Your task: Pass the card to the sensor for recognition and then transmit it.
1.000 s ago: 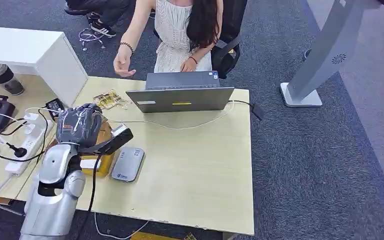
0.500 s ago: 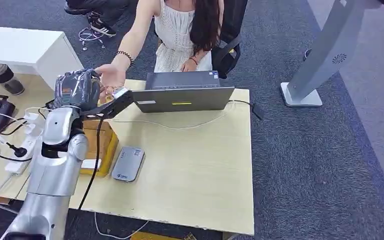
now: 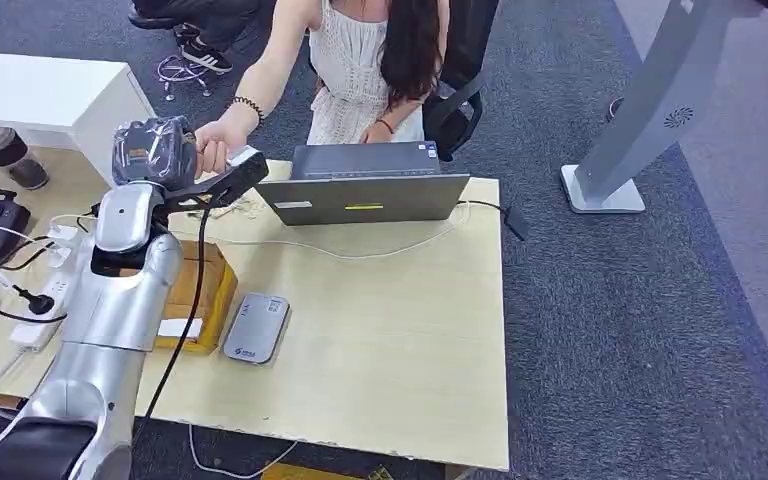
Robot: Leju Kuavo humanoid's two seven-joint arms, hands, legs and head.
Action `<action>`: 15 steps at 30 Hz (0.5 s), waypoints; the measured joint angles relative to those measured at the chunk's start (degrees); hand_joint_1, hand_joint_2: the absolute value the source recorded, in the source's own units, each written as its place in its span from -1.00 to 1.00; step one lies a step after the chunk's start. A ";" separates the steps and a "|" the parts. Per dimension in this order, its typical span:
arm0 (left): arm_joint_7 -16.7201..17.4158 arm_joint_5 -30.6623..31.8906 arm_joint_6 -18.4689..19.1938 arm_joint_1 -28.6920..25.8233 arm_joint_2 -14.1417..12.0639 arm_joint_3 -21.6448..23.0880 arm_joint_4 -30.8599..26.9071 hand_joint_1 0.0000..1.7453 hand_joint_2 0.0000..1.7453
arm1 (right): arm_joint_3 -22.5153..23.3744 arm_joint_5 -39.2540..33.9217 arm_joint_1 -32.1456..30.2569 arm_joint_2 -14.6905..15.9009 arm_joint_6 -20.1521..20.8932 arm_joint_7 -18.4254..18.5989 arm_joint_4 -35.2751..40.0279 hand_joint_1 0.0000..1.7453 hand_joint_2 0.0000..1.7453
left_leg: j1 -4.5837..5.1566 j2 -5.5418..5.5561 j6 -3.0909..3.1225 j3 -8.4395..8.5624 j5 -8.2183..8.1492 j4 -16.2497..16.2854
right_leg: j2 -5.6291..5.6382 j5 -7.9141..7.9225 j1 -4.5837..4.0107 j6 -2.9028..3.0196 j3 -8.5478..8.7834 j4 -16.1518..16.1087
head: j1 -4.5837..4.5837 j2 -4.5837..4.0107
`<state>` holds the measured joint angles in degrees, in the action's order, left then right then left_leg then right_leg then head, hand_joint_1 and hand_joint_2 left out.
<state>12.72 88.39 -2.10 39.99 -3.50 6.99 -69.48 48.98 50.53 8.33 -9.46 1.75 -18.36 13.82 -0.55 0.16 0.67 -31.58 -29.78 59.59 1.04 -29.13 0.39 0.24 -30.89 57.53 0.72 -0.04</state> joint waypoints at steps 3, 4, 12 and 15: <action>0.00 0.00 0.00 0.13 0.02 0.00 0.50 1.00 1.00 | -0.02 -0.02 0.01 0.00 0.00 0.00 0.00 -1.00 1.00 | 0.00 0.00 0.00 0.00 0.00 0.00 | 0.00 0.00 0.00 0.00 0.00 0.00 | 0.00 0.00; 0.02 0.00 0.00 0.18 0.04 0.00 0.64 -1.00 1.00 | -0.02 -0.02 0.00 0.00 0.02 0.00 0.00 -1.00 1.00 | 0.00 0.00 0.00 0.00 0.00 0.00 | 0.00 0.00 0.00 0.00 0.00 0.00 | 0.00 0.00; 1.64 1.57 -0.52 0.57 0.09 0.00 2.32 -1.00 1.00 | -0.31 0.04 0.19 -0.11 0.02 0.35 0.00 -1.00 1.00 | 0.00 0.00 0.00 0.00 0.00 0.00 | 0.00 0.00 0.00 0.00 0.00 0.01 | 0.00 0.00; 1.14 1.64 -0.85 0.56 0.11 0.00 2.34 -1.00 1.00 | -0.31 0.00 0.27 -0.13 0.04 0.33 0.00 -1.00 1.00 | 0.00 0.01 0.00 0.00 0.00 0.00 | 0.00 0.00 0.00 0.00 0.01 0.02 | 0.00 0.00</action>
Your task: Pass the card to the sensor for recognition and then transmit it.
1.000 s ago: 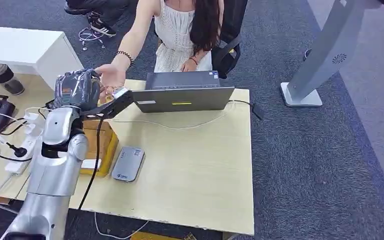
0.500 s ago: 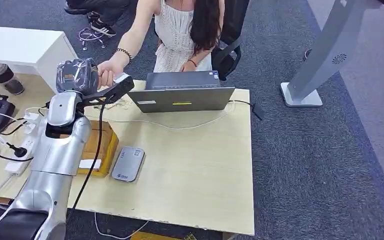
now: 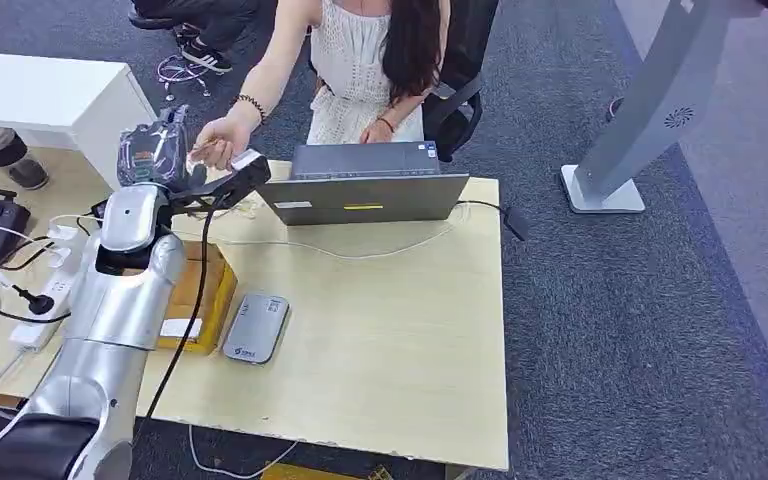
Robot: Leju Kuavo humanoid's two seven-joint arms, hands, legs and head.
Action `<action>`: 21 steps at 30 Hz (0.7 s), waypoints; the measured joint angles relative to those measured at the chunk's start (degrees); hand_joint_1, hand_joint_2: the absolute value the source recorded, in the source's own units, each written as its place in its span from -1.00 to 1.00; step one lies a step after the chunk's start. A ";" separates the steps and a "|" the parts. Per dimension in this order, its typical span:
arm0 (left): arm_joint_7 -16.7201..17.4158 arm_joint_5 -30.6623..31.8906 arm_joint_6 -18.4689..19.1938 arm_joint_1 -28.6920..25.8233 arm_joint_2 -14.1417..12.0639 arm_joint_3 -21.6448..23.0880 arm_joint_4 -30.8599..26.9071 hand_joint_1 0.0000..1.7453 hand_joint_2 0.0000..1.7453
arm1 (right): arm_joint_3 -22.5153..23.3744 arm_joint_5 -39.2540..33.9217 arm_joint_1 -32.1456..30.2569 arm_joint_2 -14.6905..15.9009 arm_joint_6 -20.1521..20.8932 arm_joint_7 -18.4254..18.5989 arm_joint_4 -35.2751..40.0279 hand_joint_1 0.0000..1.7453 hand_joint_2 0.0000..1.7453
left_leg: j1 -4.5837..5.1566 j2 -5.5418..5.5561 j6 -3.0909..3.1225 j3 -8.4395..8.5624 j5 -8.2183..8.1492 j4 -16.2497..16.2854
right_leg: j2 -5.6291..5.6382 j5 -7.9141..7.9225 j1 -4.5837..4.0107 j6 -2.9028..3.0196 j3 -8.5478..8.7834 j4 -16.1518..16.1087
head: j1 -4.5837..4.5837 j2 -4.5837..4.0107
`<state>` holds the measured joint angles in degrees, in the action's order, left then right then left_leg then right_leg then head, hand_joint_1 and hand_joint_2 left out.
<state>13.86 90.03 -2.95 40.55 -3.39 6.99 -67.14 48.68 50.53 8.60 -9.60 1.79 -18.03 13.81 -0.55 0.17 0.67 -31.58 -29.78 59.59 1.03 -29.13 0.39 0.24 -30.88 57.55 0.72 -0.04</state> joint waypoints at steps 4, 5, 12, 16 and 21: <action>-0.81 0.00 -0.28 -0.45 0.26 0.00 -0.59 -1.00 1.00 | 0.00 -0.18 0.03 -0.02 0.02 -0.20 0.00 -1.00 1.00 | 0.00 0.00 0.00 -0.01 0.00 0.00 | 0.00 0.00 0.00 0.00 0.00 0.00 | 0.00 0.00; -1.11 0.00 -0.37 -0.69 0.37 0.00 -1.00 -1.00 1.00 | 0.00 -0.20 0.03 -0.02 0.02 -0.22 0.00 -1.00 1.00 | 0.00 0.00 0.00 -0.01 0.00 0.00 | 0.00 0.00 0.00 0.00 0.00 0.00 | 0.00 0.00; -2.23 -0.09 -0.46 -2.74 0.79 0.00 -5.01 -1.00 1.00 | 0.00 -0.94 0.08 -0.04 0.00 -0.42 0.00 -1.00 1.00 | 0.00 0.00 0.00 -0.01 0.00 0.00 | -0.01 0.00 0.00 0.00 0.00 0.00 | 0.00 0.00; -4.61 -1.33 -2.09 -8.04 0.90 0.04 -11.90 -1.00 1.00 | 0.09 -2.77 -0.06 -0.02 -0.20 -1.77 0.00 -1.00 1.00 | 0.01 -0.08 0.01 0.01 -0.01 -0.01 | 0.10 -0.01 0.01 0.00 0.01 0.00 | 0.00 0.00; -5.57 -1.95 -3.04 -16.30 0.72 0.20 -21.10 -1.00 1.00 | 0.42 -3.37 -0.68 -0.02 -0.50 -2.62 0.02 -1.00 1.00 | 0.00 -0.03 0.01 -0.07 -0.02 -0.02 | 0.05 -0.04 0.00 -0.01 -0.05 -0.02 | -0.02 0.00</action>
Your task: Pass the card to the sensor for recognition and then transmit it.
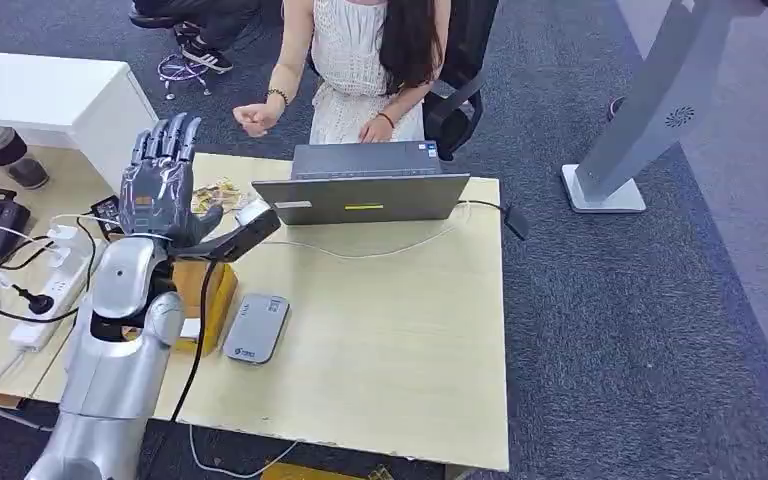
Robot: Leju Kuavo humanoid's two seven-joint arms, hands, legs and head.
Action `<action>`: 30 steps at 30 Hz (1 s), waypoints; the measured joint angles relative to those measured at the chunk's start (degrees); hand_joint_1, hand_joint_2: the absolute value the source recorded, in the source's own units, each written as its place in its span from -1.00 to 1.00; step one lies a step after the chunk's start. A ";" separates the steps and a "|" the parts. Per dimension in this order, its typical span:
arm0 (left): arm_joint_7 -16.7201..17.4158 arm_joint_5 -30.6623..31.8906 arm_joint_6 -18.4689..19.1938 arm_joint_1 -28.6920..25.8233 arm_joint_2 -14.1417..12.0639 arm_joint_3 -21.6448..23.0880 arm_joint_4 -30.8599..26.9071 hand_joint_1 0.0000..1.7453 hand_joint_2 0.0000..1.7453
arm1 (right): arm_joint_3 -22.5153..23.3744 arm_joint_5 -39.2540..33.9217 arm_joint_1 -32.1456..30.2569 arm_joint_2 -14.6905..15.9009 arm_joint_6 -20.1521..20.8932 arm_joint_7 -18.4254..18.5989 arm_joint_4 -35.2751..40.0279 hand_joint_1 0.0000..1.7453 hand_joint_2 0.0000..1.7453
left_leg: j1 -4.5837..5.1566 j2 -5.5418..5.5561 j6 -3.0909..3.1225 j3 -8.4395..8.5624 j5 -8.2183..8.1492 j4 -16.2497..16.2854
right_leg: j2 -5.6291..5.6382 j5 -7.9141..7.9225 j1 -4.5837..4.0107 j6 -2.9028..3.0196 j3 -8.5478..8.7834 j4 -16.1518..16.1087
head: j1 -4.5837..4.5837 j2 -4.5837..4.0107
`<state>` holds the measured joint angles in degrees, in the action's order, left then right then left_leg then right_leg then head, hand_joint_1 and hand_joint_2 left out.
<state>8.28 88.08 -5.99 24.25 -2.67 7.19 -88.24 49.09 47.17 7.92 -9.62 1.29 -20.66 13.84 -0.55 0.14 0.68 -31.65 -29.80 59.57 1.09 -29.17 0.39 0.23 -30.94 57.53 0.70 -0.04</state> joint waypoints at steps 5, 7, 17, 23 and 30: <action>-2.23 -1.33 -5.27 -11.04 -1.79 -0.02 -10.67 -1.00 1.00 | 1.29 -2.47 -0.81 0.09 -0.33 -1.51 0.11 -1.00 1.00 | 0.01 -0.19 -0.02 0.05 -0.04 -0.05 | 0.18 -0.01 0.01 0.00 0.01 0.00 | 0.04 0.00; -3.75 -2.09 -8.80 -17.08 -2.73 -0.41 -16.18 -1.00 1.00 | 1.99 -3.52 -1.38 0.24 -0.24 -2.25 0.33 -1.00 1.00 | 0.00 -0.16 0.02 0.02 -0.08 -0.05 | 0.15 -0.07 0.00 0.01 -0.02 0.00 | 0.04 0.00; -11.19 -7.63 -16.63 -36.45 -3.43 -6.89 -31.10 -1.00 1.00 | 5.33 -5.14 -2.32 0.96 0.72 -3.96 0.85 -1.00 1.00 | 0.01 0.01 0.03 0.01 -0.10 -0.07 | -0.07 -0.17 0.01 -0.02 0.05 -0.03 | 0.02 0.00; -20.56 -24.37 -18.42 -42.26 -1.04 -12.27 -33.52 -1.00 1.00 | 6.69 -5.99 -2.68 1.14 0.52 -4.61 0.87 -1.00 1.00 | 0.01 -0.03 0.02 0.11 -0.09 -0.07 | -0.03 -0.12 0.01 0.02 0.12 -0.03 | 0.02 0.00; -40.65 -61.96 4.70 -38.05 10.76 -40.02 -25.54 -1.00 1.00 | 9.16 -5.59 -3.25 1.51 -0.96 -3.45 0.94 -1.00 1.00 | 0.00 0.03 0.02 0.09 -0.09 -0.07 | -0.09 -0.14 0.00 0.01 0.09 -0.03 | 0.04 0.00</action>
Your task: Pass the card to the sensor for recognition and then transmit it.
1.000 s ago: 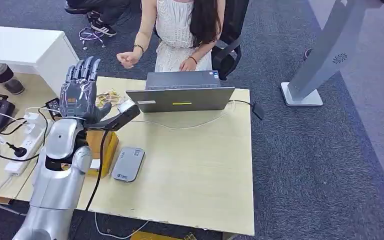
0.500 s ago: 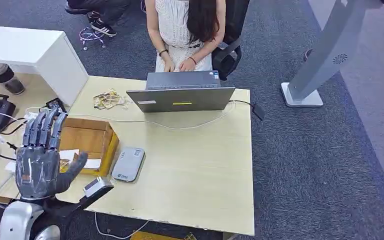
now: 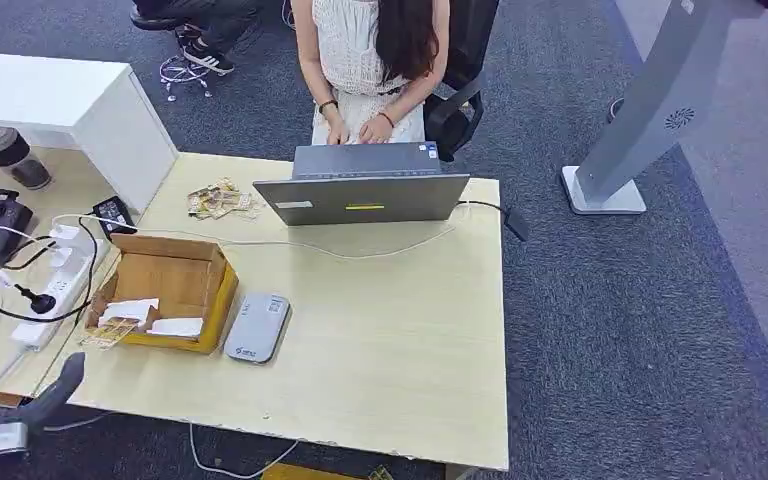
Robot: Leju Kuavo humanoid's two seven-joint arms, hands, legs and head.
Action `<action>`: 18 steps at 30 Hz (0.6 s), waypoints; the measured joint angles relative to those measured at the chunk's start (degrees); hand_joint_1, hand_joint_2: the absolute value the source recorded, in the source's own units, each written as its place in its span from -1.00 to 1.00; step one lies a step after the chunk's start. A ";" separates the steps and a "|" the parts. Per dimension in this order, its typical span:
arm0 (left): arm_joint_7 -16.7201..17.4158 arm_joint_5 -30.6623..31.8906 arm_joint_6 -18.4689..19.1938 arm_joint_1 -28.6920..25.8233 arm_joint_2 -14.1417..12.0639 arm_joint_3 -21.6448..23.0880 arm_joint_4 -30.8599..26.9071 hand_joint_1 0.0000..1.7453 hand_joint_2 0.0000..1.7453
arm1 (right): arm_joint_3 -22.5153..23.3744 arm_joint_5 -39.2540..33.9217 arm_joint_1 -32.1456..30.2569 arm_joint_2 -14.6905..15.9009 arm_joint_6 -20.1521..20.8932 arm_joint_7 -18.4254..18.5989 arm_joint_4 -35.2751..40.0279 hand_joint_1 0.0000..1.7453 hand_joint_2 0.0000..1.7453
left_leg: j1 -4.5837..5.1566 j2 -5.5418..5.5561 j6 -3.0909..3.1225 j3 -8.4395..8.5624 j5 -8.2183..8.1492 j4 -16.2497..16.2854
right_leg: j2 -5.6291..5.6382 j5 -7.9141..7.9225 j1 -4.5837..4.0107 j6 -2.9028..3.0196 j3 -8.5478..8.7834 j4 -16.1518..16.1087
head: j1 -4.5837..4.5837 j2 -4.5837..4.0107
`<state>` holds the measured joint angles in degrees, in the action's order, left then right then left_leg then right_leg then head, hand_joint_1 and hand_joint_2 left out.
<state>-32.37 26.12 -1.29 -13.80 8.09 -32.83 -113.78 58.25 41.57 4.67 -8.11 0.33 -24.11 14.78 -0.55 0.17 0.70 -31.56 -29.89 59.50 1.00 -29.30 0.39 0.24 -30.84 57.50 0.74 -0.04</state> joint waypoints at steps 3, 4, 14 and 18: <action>0.50 -7.31 10.33 5.26 2.18 -13.29 11.90 -1.00 1.00 | 1.14 1.07 -0.08 0.02 -0.90 1.70 -0.02 -1.00 1.00 | -0.01 -0.06 -0.02 0.08 0.01 -0.04 | 0.05 0.01 0.00 0.02 0.06 0.01 | 0.00 0.00; 0.35 -7.39 11.86 6.40 2.40 -17.23 16.81 -1.00 1.00 | 1.42 1.48 -0.08 0.02 -1.61 2.36 -0.02 -1.00 1.00 | -0.01 -0.12 -0.02 0.12 0.01 -0.04 | 0.10 0.02 0.00 0.02 0.05 0.01 | -0.04 0.00; 1.42 -7.85 12.41 13.85 2.84 -35.50 50.87 -1.00 1.00 | 2.69 4.13 0.03 0.04 -4.44 7.50 -0.11 -1.00 1.00 | 0.02 0.07 0.00 0.06 0.00 -0.04 | -0.09 -0.01 0.12 0.00 0.09 0.00 | -0.04 0.00; 1.68 -7.87 9.45 15.42 1.15 -38.38 65.11 -1.00 -1.00 | 3.08 5.81 0.03 0.09 -5.40 10.29 -0.17 -1.00 1.00 | 0.08 0.07 0.00 0.07 0.00 -0.03 | -0.09 -0.01 0.13 -0.01 0.08 -0.01 | -0.04 0.00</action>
<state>-30.69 18.25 8.16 1.62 9.24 -71.21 -48.67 61.33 47.38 4.70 -8.02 -5.07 -13.82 14.60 -0.47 0.24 0.70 -31.49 -29.89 59.47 0.91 -29.31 0.52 0.23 -30.76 57.49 0.70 -0.04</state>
